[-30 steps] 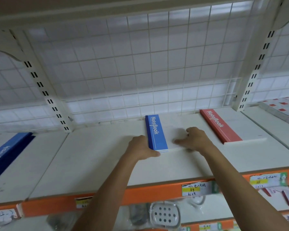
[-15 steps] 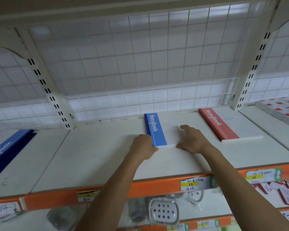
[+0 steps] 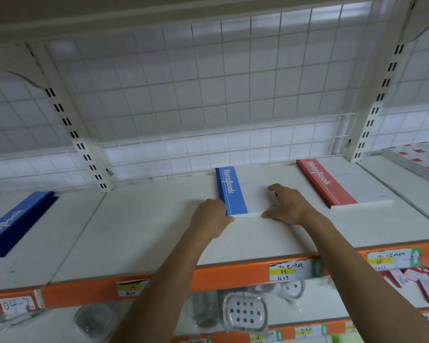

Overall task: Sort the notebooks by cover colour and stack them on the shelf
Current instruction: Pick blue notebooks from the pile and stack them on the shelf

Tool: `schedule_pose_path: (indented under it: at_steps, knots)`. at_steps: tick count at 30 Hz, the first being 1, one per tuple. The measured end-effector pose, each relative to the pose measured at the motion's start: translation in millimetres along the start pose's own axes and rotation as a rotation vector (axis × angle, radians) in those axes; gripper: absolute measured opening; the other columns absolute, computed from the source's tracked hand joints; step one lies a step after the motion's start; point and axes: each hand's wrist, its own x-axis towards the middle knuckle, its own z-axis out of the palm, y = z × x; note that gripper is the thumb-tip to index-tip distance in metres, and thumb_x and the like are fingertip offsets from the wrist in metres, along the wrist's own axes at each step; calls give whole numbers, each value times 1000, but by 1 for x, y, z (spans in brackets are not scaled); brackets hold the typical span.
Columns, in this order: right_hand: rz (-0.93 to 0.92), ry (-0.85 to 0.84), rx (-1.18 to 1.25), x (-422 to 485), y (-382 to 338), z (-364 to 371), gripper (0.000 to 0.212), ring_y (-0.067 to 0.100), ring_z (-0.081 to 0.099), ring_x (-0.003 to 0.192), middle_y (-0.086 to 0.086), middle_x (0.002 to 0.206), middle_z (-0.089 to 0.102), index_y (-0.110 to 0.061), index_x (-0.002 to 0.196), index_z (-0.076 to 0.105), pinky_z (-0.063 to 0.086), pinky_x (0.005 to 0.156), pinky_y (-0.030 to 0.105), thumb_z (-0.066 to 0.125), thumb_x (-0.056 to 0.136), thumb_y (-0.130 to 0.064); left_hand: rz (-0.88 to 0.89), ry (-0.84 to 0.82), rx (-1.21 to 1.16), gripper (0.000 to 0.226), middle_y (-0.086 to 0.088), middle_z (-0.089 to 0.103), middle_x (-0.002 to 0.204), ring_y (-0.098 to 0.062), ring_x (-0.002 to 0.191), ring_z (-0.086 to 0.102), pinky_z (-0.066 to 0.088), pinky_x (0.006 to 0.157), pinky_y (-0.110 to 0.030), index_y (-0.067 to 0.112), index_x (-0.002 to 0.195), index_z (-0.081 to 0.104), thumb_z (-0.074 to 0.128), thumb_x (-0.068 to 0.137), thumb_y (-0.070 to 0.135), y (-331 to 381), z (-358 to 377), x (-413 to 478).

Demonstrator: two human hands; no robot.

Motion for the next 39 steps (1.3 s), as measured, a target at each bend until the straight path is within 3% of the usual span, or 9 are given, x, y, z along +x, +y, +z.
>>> schedule_pose_path:
  at_steps: [4,7,10,15,20,23,25,29,39]
  knots:
    - [0,-57,3,1,-1,-3,88,25,40,128,7,141,42,-16,143,27,37,100,34,78,73,-29,-2,-26,-88,34,-9,63,104,-24,95,60,40,68,-24,7,90,52,64,87,39,-5,-3,3]
    - [52,-126,22,5,-7,-10,93,24,42,128,4,142,41,-16,143,28,38,101,36,75,71,-50,-75,-88,-201,46,2,53,71,-16,70,54,31,50,-22,16,66,41,71,77,49,-7,-8,7]
    - [135,-66,86,18,-15,-14,82,27,48,121,9,135,47,-8,137,37,40,94,34,58,79,-62,-204,-105,-338,51,4,48,59,-12,56,47,33,50,-23,18,60,43,58,81,63,-5,-19,17]
    - [192,42,175,57,-21,-11,33,26,46,89,12,101,49,-8,90,47,35,74,28,45,95,-40,-320,-2,-547,47,-11,65,90,-27,89,64,48,78,-32,6,84,58,48,91,51,-6,-21,54]
    - [218,141,225,83,-25,-7,30,26,46,84,8,83,47,-14,67,36,36,70,27,42,95,-20,-319,12,-552,43,-17,64,112,-30,103,62,51,90,-38,-2,108,59,52,92,37,-2,-22,83]
    - [230,149,232,88,-27,-8,17,34,53,103,13,101,57,-4,99,56,43,82,32,42,94,-13,-306,13,-476,36,-13,63,116,-29,105,61,51,89,-34,3,107,58,55,92,34,-2,-22,95]
    - [235,158,206,87,-28,-8,32,34,51,115,19,123,55,2,123,50,43,91,32,44,94,-11,-291,26,-395,36,-12,64,114,-27,104,61,49,82,-32,3,107,59,58,90,34,-3,-23,99]
    - [215,164,154,90,-25,-5,37,32,52,116,18,125,55,0,126,48,43,91,31,48,90,-10,-248,25,-265,31,-11,65,111,-25,100,62,44,71,-27,5,100,57,60,89,34,-3,-21,104]
    - [173,243,-60,87,-43,5,30,33,41,118,17,123,50,-2,117,46,40,90,35,47,88,-12,-242,91,-214,43,-13,66,106,-28,97,62,43,72,-30,4,95,59,46,95,45,-10,-22,99]
